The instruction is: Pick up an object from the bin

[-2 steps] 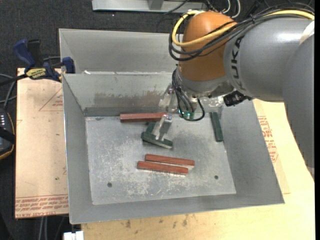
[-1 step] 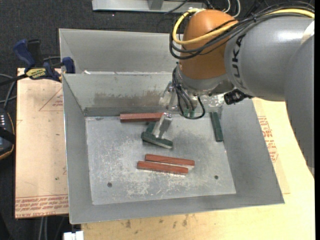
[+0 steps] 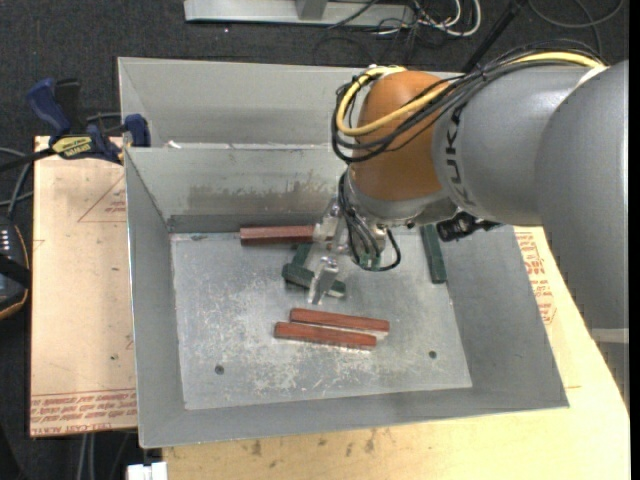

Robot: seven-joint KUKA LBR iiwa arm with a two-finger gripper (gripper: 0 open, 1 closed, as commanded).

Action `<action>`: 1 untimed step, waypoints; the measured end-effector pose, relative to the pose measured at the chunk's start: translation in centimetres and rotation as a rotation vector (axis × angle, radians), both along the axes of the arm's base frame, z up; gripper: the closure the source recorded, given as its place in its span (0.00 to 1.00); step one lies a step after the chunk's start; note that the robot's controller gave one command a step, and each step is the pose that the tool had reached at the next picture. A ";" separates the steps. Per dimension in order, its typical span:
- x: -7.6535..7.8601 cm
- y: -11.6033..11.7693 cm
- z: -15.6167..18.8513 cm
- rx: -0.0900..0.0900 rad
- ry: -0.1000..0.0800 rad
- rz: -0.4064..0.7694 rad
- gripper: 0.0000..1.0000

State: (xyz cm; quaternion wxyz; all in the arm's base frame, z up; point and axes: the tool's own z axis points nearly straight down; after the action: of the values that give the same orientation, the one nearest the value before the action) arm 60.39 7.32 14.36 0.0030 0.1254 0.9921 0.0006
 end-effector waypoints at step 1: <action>-0.8 -0.4 -6.4 0.002 -0.014 0.059 1.00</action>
Offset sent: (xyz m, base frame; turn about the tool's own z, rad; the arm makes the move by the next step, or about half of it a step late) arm 0.0000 0.0000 0.0000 0.0000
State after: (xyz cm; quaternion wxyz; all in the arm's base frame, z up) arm 59.62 6.91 7.97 0.0100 0.0963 0.9953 0.0026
